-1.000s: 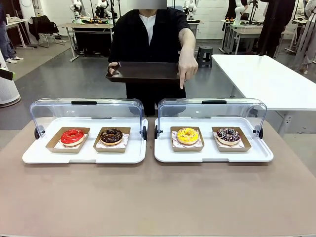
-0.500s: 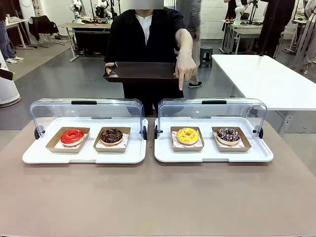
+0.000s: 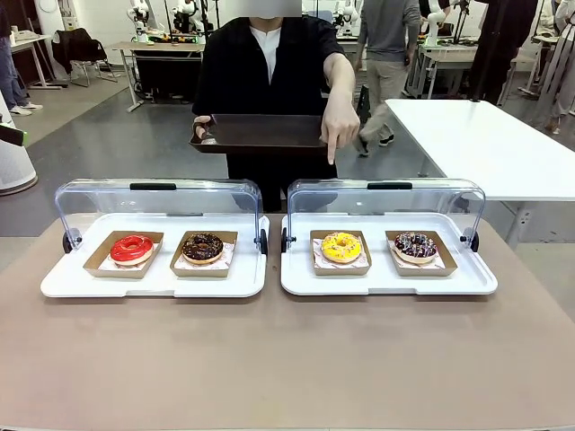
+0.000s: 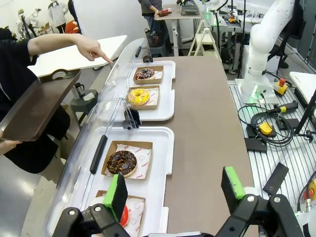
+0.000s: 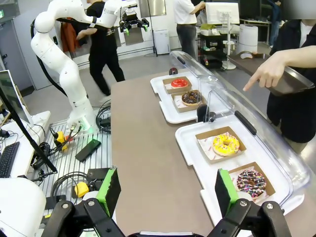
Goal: Provide the desired donut to the person.
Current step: Pick up and lift the Paper togo box containing the Donut pointed at by the person.
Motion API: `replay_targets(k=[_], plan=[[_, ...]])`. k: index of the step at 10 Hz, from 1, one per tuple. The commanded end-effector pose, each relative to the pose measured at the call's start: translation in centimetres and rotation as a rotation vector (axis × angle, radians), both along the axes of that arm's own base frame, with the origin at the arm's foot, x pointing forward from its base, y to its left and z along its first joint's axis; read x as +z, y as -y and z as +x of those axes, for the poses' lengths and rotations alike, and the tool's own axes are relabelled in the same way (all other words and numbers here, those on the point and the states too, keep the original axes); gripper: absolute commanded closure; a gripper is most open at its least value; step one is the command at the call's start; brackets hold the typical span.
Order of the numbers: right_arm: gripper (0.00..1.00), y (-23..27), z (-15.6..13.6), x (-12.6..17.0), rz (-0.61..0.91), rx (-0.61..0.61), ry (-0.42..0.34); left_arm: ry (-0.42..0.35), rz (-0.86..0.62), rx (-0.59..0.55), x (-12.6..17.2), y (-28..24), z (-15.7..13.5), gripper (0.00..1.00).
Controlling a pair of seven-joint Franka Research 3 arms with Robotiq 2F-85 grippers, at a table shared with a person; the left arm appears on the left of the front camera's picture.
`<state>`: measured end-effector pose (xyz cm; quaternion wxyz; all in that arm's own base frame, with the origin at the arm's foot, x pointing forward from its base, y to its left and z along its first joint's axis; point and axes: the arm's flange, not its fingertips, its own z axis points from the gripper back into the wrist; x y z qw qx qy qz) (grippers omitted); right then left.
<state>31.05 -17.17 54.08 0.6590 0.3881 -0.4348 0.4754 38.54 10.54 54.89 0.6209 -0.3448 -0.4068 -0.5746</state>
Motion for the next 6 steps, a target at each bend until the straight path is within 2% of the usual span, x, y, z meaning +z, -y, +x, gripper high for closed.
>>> replay_targets(k=[1,6], plan=[[0.0,-0.03,0.01,0.04,0.009,0.007,0.007,0.004,-0.016,-0.006,0.24,0.16,-0.03,0.0],[0.0,-0.03,0.01,0.04,0.009,0.007,0.007,0.004,-0.016,-0.006,0.24,0.16,-0.03,0.0]])
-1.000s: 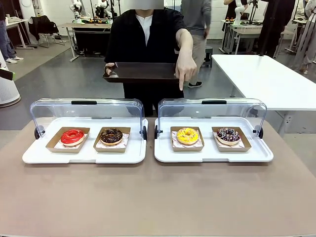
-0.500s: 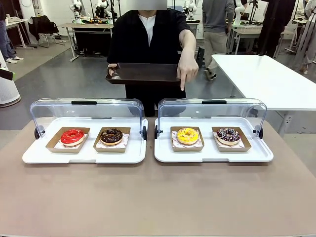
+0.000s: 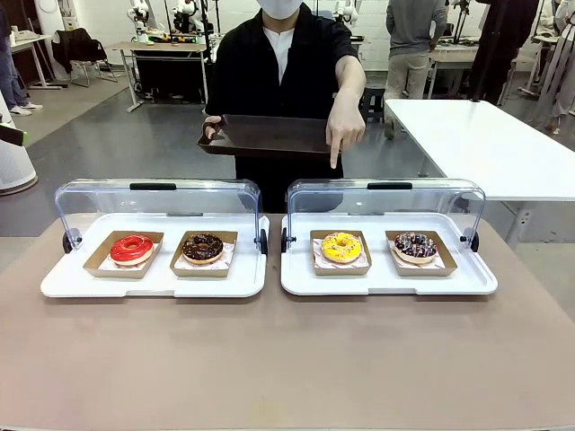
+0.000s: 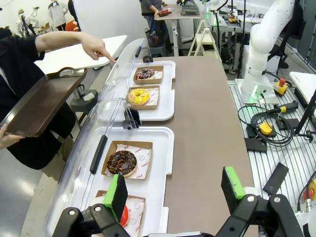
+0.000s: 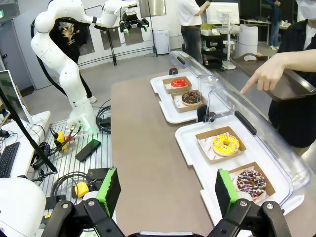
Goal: Provide the desired donut to the person.
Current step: Pick up and lift the Paper togo box containing the Donut pointed at by the person.
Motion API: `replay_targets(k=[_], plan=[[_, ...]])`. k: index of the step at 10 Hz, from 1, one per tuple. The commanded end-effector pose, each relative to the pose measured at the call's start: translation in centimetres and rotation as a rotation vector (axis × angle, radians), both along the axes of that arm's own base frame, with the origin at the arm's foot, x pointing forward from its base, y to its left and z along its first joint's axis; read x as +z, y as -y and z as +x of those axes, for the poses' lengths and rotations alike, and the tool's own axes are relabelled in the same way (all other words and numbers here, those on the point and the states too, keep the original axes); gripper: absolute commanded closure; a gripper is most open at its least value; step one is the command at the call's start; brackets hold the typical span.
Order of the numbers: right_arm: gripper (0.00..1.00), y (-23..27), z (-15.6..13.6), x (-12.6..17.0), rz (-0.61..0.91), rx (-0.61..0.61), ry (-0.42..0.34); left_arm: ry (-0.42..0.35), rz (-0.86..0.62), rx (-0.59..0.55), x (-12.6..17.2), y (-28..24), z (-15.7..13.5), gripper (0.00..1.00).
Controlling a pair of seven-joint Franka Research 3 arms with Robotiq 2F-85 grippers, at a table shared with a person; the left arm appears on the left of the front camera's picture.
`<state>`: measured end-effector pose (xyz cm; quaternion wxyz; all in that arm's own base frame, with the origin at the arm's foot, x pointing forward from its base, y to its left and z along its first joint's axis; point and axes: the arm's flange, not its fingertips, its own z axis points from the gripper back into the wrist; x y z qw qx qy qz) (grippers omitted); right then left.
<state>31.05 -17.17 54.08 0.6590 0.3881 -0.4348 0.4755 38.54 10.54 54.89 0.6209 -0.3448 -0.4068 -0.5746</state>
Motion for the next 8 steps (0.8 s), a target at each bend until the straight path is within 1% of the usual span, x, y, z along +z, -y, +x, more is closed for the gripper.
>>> replay_targets(k=[1,8], plan=[[0.0,-0.03,0.01,0.04,0.009,0.007,0.007,0.004,-0.016,-0.006,0.24,0.16,-0.03,0.0],[0.0,-0.03,0.01,0.04,0.009,0.007,0.007,0.004,-0.016,-0.006,0.24,0.16,-0.03,0.0]])
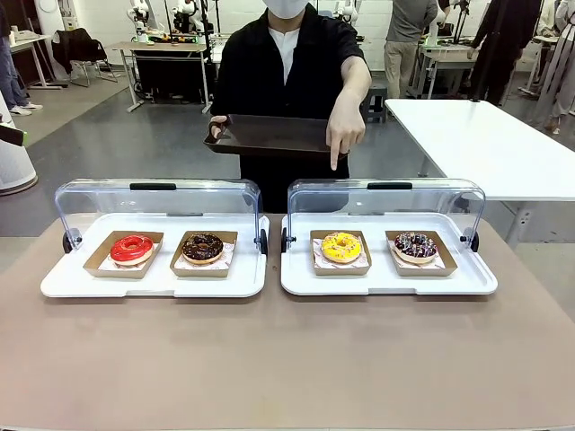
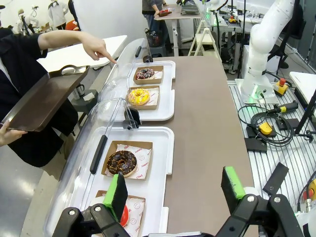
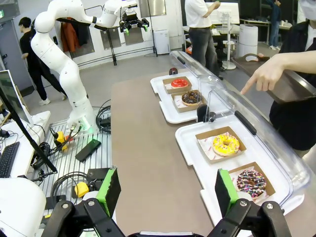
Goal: Provide the desired donut to the person.
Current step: Pick up and lift the Paper togo box containing the Donut pointed at by the person.
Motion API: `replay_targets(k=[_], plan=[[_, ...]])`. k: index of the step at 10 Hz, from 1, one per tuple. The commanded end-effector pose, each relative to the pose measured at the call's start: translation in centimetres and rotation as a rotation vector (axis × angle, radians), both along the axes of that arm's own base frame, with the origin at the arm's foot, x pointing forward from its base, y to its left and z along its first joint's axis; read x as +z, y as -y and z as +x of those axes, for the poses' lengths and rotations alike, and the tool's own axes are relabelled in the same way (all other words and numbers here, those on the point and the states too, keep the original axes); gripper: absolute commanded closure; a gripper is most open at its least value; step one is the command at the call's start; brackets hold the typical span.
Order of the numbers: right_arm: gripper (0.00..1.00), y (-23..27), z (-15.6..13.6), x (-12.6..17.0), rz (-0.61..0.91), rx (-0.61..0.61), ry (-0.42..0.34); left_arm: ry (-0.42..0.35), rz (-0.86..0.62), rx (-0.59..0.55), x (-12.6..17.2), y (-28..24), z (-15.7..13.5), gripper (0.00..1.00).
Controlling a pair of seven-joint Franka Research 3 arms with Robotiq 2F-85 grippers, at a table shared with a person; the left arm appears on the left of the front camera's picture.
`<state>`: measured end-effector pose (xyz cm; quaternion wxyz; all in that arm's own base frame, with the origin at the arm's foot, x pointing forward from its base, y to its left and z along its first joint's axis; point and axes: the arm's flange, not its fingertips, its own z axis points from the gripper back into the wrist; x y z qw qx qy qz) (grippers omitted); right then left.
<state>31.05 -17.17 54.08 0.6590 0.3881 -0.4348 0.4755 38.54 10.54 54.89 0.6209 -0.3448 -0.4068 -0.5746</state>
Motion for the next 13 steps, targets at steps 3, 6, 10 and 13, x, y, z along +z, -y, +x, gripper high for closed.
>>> replay_targets(k=[3,6,10,13], plan=[[0.0,0.0,0.0,0.0,0.0,0.0,0.0,0.004,-0.016,-0.006,0.2,0.2,0.0,0.0],[0.0,-9.9,3.7,5.8,-0.253,0.056,-0.028,0.004,-0.016,-0.006,0.2,0.2,0.0,0.0],[0.0,-23.0,9.4,6.7,-0.536,0.126,-0.1,0.004,-0.016,-0.006,0.2,0.2,0.0,0.0],[0.0,-30.1,12.0,2.4,-0.757,0.167,-0.183,0.004,-0.016,-0.006,0.2,0.2,0.0,0.0]])
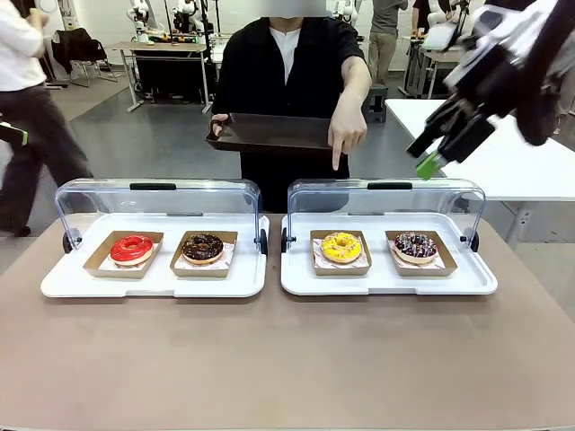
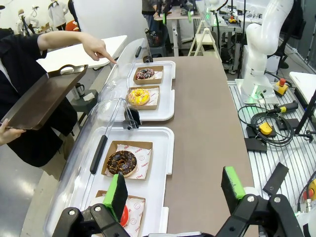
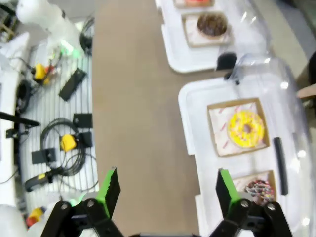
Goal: Provide the desired donut to the person.
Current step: Pick up and lift the Paper togo box containing the Donut pointed at by the person.
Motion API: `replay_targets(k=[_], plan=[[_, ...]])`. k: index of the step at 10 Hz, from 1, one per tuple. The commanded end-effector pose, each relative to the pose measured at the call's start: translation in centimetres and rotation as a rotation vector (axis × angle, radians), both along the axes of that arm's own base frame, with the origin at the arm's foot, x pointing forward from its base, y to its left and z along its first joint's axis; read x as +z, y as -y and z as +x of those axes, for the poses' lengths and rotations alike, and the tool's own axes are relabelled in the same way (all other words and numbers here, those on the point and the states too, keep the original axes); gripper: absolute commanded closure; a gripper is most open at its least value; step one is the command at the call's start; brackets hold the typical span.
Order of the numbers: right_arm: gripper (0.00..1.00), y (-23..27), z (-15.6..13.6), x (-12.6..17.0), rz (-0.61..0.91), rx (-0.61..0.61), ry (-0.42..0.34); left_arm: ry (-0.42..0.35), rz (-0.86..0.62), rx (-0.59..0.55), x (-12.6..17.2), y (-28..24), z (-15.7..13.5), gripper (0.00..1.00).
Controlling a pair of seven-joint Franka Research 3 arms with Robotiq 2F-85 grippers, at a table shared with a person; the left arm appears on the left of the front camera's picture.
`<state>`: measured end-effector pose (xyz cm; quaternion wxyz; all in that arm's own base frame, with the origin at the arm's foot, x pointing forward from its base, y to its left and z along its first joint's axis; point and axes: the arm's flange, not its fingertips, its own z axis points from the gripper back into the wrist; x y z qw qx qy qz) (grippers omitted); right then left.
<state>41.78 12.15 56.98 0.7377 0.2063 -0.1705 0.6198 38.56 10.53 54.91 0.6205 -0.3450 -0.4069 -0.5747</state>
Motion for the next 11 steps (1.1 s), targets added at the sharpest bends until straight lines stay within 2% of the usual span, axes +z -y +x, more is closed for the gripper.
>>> replay_targets(k=[1,3,5,6,7,8,11], plan=[[0.0,-2.4,1.8,-2.3,-0.102,-0.005,-0.041,0.004,-0.015,-0.005,0.2,0.1,0.0,0.0],[0.0,-5.2,1.6,-5.8,-0.165,0.039,-0.037,0.004,-0.015,-0.005,0.2,0.1,0.0,0.0],[0.0,-6.6,1.5,-7.5,-0.186,0.057,0.008,0.004,-0.015,-0.005,0.2,0.1,0.0,0.0],[0.0,-6.6,1.4,-7.9,-0.157,0.073,0.017,0.004,-0.015,-0.005,0.2,0.1,0.0,0.0],[0.0,-5.8,1.0,-7.7,-0.073,0.106,-0.027,0.004,-0.015,-0.005,0.2,0.1,0.0,0.0],[0.0,-6.9,1.6,-7.5,-0.165,0.084,-0.009,0.004,-0.015,-0.005,0.2,0.1,0.0,0.0],[0.0,-6.9,1.6,-7.5,-0.165,0.084,-0.009,0.004,-0.015,-0.005,0.2,0.1,0.0,0.0]])
